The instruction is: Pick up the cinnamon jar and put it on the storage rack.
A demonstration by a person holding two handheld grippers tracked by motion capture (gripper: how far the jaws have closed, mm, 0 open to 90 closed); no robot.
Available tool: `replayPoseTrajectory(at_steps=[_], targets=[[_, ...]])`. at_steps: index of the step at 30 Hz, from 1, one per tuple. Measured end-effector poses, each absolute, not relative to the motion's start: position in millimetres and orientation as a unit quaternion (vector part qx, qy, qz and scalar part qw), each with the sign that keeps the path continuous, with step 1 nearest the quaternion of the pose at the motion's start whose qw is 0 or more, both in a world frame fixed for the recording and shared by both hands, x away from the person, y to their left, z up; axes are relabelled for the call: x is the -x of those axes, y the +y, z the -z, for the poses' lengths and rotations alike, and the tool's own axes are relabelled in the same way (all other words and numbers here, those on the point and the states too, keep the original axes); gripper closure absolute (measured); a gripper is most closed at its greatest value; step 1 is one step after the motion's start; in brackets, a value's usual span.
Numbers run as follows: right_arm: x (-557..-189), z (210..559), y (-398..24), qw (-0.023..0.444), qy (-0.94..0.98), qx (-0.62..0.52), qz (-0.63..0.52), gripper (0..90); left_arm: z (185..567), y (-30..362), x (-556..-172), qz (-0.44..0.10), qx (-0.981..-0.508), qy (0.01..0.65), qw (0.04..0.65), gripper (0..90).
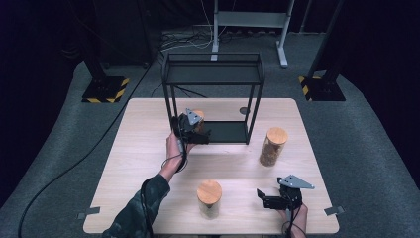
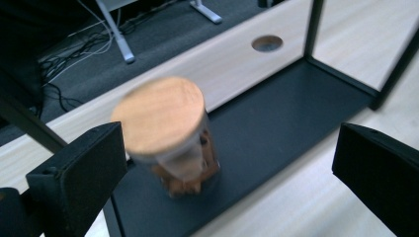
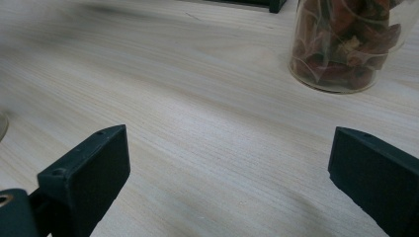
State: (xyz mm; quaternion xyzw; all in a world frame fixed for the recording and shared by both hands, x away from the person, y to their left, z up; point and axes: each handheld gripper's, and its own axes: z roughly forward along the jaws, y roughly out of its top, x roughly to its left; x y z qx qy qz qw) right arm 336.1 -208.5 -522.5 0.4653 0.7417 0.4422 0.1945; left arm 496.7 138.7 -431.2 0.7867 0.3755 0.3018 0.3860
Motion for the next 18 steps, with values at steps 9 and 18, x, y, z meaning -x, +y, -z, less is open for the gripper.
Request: replayPoseTrajectory(at_steps=[9,18], targets=[[-336.5,522.5,-208.2,0.194,0.743,-0.466,-0.440,1.4,451.8,167.3,-468.6,-0.289,-0.783,0.388,0.391,0.0],[-336.7,522.6,-207.7,0.195,0.743,-0.467,-0.438,1.4,477.0,202.1,-440.1,-0.235,-0.782,0.419,0.397,0.0]])
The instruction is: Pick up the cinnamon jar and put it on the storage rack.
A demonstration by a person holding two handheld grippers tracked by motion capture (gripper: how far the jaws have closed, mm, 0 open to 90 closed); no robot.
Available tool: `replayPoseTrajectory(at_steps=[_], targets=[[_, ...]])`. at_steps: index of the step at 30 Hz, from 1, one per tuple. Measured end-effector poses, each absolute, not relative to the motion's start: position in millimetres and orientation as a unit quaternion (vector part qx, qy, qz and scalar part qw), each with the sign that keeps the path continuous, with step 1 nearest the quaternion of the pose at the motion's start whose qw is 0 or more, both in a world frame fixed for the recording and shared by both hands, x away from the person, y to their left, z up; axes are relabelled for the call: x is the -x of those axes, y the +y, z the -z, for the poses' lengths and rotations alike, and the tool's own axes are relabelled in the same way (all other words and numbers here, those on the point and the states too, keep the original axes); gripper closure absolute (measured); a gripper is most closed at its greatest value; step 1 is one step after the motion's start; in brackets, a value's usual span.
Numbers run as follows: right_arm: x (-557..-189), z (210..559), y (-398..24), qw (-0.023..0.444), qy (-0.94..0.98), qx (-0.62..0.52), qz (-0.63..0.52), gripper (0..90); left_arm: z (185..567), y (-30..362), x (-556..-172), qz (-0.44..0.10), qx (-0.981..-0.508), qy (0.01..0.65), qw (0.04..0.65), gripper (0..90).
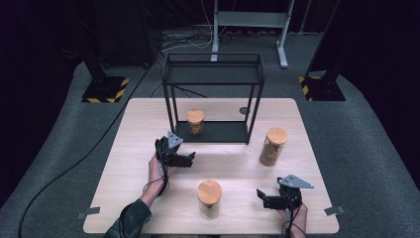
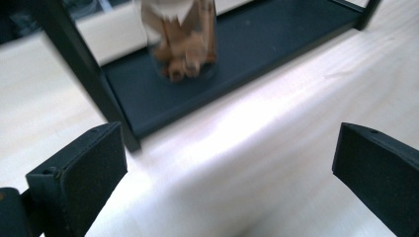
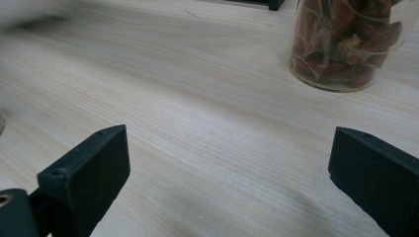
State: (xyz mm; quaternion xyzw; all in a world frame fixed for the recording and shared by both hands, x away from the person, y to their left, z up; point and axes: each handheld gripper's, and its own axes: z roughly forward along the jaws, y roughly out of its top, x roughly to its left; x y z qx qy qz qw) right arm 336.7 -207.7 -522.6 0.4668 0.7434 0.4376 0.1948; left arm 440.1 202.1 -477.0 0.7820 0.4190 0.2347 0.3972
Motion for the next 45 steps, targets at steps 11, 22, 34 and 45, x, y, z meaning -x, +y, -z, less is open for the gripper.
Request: replayPoseTrajectory(at_steps=[11,22,34,45], targets=[[-337.0,522.6,-207.3,0.194,0.745,-0.468,-0.435,1.4,510.3,247.6,-401.2,-0.167,-0.757,0.479,0.411,0.0],[-337.3,522.7,-207.1,0.193,0.745,-0.467,-0.434,1.4,524.7,276.6,-368.8,-0.158,-0.784,0.489,0.348,0.0],[-337.5,522.7,-206.9,0.193,0.746,-0.469,-0.433,1.4,528.8,289.9,-350.8,-0.185,-0.779,0.488,0.347,0.0],[-337.8,522.8,-206.5,0.194,0.747,-0.468,-0.431,1.5,529.4,285.5,-351.3,-0.198,-0.790,0.479,0.329,0.0]])
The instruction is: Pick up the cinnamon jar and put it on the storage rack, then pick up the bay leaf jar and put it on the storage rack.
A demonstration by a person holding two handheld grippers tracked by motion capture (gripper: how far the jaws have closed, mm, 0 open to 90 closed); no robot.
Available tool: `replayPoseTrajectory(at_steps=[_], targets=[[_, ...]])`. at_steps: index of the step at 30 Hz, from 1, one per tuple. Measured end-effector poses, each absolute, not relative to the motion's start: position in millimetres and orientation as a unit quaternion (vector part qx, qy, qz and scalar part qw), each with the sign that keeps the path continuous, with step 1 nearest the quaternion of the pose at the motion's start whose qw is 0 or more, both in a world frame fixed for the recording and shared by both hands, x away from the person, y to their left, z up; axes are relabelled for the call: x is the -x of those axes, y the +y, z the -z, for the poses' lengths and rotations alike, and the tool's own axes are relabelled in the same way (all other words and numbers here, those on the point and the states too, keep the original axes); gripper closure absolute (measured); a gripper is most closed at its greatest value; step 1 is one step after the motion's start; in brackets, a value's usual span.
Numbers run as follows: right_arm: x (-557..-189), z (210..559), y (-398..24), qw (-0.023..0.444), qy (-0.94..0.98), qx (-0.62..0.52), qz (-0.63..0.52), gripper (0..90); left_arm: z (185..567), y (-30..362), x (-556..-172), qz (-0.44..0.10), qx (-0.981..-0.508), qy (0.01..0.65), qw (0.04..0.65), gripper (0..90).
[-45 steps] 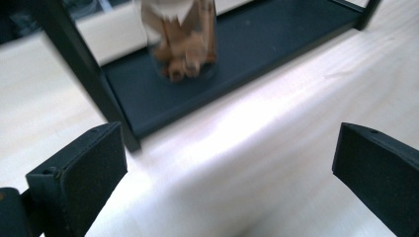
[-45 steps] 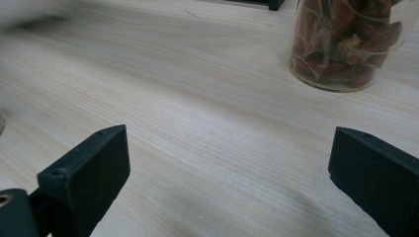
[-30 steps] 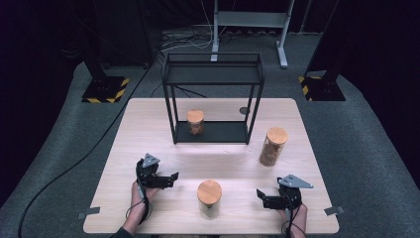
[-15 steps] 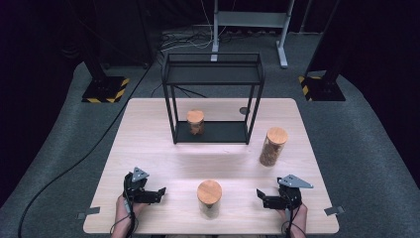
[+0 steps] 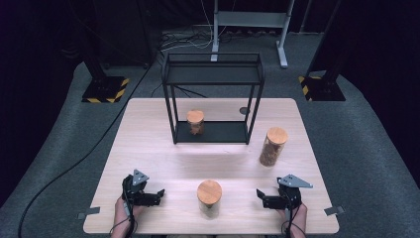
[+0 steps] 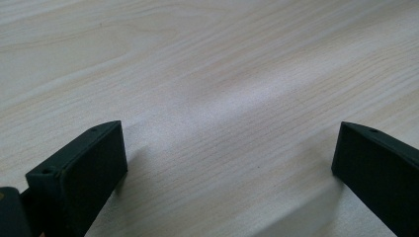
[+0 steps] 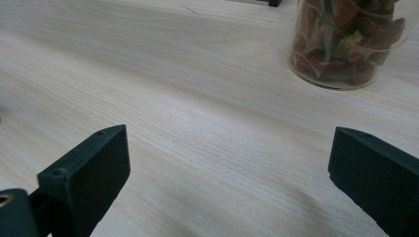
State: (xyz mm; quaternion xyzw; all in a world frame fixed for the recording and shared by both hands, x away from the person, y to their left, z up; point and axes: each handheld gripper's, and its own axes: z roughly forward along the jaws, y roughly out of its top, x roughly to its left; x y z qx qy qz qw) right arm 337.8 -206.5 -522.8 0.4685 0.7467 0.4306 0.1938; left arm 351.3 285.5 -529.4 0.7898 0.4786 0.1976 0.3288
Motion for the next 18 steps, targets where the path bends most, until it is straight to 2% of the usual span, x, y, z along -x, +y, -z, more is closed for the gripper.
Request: replayPoseTrajectory(at_steps=[18], targets=[[-337.0,522.7,-205.3,0.202,0.746,-0.469,-0.427,1.3,529.4,285.3,-353.0,-0.201,-0.786,0.485,0.327,0.0]])
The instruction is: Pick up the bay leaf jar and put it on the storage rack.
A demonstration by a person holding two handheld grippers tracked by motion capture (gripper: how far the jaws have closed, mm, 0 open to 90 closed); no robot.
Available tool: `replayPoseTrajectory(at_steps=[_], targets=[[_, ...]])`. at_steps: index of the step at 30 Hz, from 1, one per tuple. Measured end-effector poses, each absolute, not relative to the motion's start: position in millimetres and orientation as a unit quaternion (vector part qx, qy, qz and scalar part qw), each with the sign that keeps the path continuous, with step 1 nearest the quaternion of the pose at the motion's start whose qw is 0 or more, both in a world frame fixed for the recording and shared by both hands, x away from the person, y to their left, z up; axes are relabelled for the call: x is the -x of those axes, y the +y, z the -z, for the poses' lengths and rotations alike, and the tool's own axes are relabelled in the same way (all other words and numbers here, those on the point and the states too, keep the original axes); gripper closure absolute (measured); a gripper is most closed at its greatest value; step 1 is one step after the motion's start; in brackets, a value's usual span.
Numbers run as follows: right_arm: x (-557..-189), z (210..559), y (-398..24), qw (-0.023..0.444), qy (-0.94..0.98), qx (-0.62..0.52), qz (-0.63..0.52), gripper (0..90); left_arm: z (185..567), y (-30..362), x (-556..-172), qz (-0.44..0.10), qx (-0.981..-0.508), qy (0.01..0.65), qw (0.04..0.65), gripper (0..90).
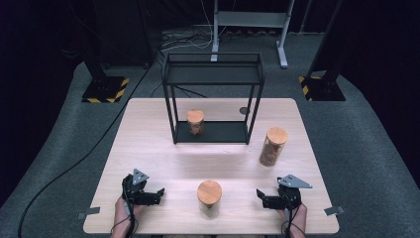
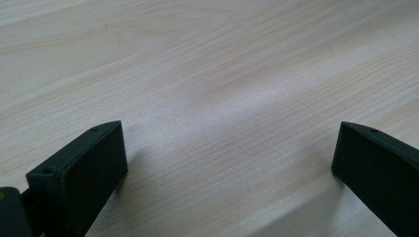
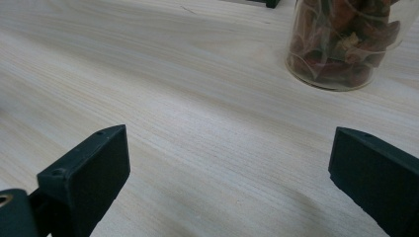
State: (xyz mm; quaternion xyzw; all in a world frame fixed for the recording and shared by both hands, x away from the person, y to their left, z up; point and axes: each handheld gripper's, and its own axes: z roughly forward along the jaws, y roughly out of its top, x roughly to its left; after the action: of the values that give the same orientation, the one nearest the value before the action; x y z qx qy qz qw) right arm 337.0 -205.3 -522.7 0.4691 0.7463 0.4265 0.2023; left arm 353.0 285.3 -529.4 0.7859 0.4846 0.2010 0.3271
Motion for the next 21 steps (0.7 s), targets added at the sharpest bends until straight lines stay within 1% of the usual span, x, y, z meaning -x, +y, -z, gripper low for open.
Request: replayPoseTrajectory(at_steps=[9,21], targets=[[-336.6,522.8,-206.7,0.198,0.743,-0.475,-0.429,1.2,529.5,285.1,-352.9,-0.201,-0.785,0.485,0.328,0.0],[-335.6,522.9,-203.4,0.212,0.740,-0.490,-0.409,0.2,529.4,284.4,-353.7,-0.203,-0.783,0.488,0.328,0.1]])
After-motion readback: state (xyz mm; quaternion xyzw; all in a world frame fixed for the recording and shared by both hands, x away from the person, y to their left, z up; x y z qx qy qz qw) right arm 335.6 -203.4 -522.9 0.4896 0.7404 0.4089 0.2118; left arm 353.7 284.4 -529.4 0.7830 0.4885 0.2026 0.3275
